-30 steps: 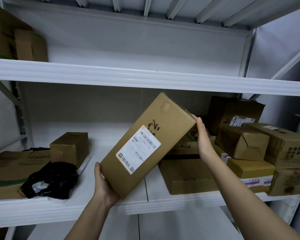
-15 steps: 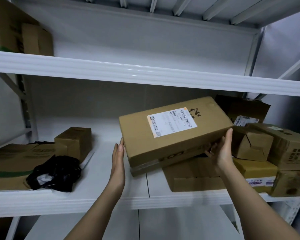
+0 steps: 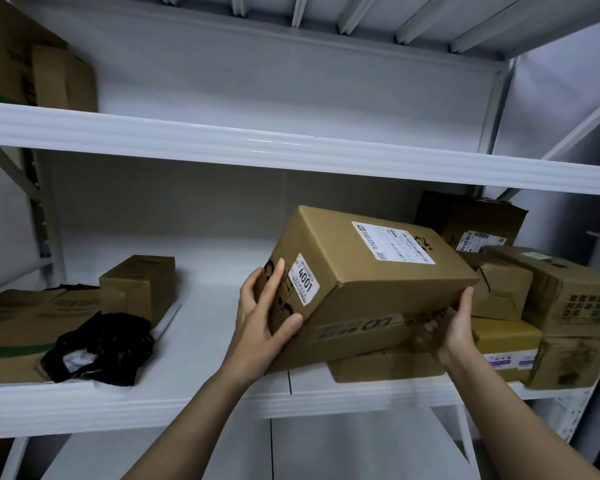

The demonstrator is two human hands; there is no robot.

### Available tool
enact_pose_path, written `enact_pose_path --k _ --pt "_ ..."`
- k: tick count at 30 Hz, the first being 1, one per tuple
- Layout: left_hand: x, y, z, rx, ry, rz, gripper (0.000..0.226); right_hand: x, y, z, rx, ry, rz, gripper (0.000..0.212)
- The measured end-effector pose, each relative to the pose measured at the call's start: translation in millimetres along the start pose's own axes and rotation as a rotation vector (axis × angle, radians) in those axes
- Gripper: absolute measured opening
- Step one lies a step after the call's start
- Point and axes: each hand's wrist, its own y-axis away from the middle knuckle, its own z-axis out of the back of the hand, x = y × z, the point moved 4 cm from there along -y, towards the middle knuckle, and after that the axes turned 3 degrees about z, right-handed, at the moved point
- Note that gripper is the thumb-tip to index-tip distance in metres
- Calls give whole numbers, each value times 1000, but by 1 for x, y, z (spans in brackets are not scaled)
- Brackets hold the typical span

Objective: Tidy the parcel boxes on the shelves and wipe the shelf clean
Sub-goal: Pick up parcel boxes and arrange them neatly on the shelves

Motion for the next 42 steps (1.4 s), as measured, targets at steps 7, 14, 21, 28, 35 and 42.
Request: enact_pose_path --k 7,14,21,28,35,42 --pt "-15 2 -4 -26 -122 -61 73 -7 5 3 23 39 -8 83" --pt "-21 -3 3 -26 -11 36 64 -10 15 3 -67 258 163 89" --pt "-8 14 11 96 505 243 57 -1 44 -7 -107 409 418 83" --pt "-41 21 11 300 628 255 49 -1 54 -16 -145 410 452 69" --pt "-95 -1 14 369 578 103 65 35 78 -6 -249 193 573 75" --pt "-158 -23 8 477 566 -17 74 108 104 19 -367 125 766 63"
